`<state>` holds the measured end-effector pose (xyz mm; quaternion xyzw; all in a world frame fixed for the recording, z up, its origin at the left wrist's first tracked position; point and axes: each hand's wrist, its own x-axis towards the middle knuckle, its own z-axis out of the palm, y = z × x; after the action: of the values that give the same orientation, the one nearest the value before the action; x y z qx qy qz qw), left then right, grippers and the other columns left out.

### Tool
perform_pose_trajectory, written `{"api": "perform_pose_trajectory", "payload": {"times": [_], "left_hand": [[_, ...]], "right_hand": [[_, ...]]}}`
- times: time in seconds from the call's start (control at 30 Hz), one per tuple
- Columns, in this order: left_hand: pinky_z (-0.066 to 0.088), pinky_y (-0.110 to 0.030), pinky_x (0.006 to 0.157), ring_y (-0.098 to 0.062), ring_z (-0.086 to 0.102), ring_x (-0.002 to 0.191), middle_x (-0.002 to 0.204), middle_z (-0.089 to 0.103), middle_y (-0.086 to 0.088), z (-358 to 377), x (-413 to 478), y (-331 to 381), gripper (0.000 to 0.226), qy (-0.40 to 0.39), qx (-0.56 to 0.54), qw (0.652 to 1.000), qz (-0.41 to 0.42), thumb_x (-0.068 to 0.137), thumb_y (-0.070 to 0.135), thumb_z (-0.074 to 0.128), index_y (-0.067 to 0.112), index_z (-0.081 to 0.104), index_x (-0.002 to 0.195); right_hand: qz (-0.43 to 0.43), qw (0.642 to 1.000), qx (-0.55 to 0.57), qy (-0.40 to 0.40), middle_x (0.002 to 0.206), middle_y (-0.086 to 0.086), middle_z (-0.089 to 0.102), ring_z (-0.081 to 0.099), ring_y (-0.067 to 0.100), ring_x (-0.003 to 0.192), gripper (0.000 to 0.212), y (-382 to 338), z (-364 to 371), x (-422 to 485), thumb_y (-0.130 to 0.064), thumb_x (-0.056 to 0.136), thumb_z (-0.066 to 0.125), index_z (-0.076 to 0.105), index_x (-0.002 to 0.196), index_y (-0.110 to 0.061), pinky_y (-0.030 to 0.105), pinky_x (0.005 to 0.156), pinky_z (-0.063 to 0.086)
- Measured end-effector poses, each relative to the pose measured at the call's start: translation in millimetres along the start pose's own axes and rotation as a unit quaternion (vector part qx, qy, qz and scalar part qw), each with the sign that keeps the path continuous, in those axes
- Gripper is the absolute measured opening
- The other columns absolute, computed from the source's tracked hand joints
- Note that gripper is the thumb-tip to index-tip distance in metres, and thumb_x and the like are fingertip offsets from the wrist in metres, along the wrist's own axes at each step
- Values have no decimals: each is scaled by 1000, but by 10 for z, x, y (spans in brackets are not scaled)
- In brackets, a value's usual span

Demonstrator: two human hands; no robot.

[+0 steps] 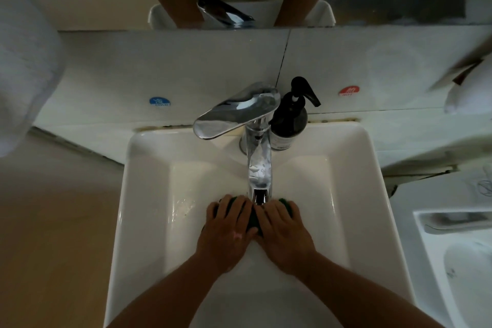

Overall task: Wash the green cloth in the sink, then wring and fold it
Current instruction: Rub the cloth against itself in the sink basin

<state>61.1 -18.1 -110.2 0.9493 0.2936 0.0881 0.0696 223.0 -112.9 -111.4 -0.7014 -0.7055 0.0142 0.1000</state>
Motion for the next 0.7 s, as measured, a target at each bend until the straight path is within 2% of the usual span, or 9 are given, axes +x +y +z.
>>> {"api": "perform_pose_trajectory", "payload": {"times": [0.07, 0.13, 0.27, 0.33, 0.4, 0.43, 0.5, 0.6, 0.7], "left_hand": [[42, -45, 78, -32, 53, 92, 109, 55, -7, 75, 115, -62, 43, 49, 17, 998, 21, 93, 46, 55, 10, 67, 113], [39, -39, 66, -29, 48, 73, 90, 54, -6, 37, 237, -132, 39, 69, 37, 995, 63, 93, 47, 53, 11, 68, 97], [38, -25, 40, -17, 51, 47, 62, 57, 2, -179, 441, -156, 47, 62, 44, 995, 57, 90, 55, 45, 19, 72, 76], [48, -28, 51, -17, 57, 67, 83, 60, 0, -179, 366, -161, 40, 97, 7, 993, 63, 92, 49, 51, 17, 76, 89], [54, -35, 89, -24, 56, 103, 119, 54, -6, -129, 127, -218, 35, 74, -30, 993, 87, 97, 32, 56, 10, 70, 120], [45, -45, 106, -32, 52, 120, 135, 48, -9, -116, -10, -246, 40, 42, -27, 995, 84, 98, 27, 53, 12, 61, 135], [28, -62, 115, -38, 34, 143, 155, 36, -10, -154, -222, -235, 53, -21, -7, 999, 38, 99, 33, 47, 19, 43, 151], [28, -60, 116, -38, 33, 145, 154, 41, -11, -137, -215, -54, 61, -44, -34, 998, 2, 100, 47, 45, 10, 44, 149], [37, -52, 106, -38, 50, 123, 137, 50, -10, -41, -41, 108, 55, -2, -22, 1000, -23, 99, 45, 48, 6, 57, 137]], "right_hand": [[-24, 999, 1, 48, 96, 5, 59, 54, 26, 88, 33, 54, 18, 161, -37, 89, 65, 58, 111, -13, 42, 81, 43], [-45, 997, 9, 58, 80, 6, 56, 50, 26, 75, 22, 149, 22, 266, -30, 86, 67, 54, 94, -14, 39, 69, 38], [-44, 998, 16, 30, 74, 6, 56, 52, 26, 71, 28, 264, -33, 376, -40, 92, 59, 53, 85, -14, 39, 71, 39], [-35, 997, 69, 18, 90, 6, 61, 58, 26, 88, 23, 263, -73, 295, -35, 94, 62, 61, 97, -11, 40, 88, 46], [-26, 997, 67, -41, 131, 9, 57, 50, 29, 130, 40, 224, -119, 83, -20, 95, 56, 54, 134, -11, 51, 114, 34], [-23, 996, 43, -75, 149, 11, 45, 35, 31, 145, 54, 192, -150, -42, -18, 94, 51, 43, 148, -12, 56, 118, 24], [7, 993, 14, -120, 163, 16, 24, 13, 34, 153, 67, 90, -208, -211, -32, 95, 45, 26, 157, -14, 61, 119, 15], [40, 990, 27, -130, 162, 17, 22, 16, 37, 152, 71, -74, -165, -197, -53, 101, 38, 27, 156, -10, 58, 120, 17], [16, 998, 34, -40, 138, 9, 56, 49, 30, 130, 56, -72, -57, -27, -40, 97, 54, 49, 143, -10, 50, 111, 37]]}}
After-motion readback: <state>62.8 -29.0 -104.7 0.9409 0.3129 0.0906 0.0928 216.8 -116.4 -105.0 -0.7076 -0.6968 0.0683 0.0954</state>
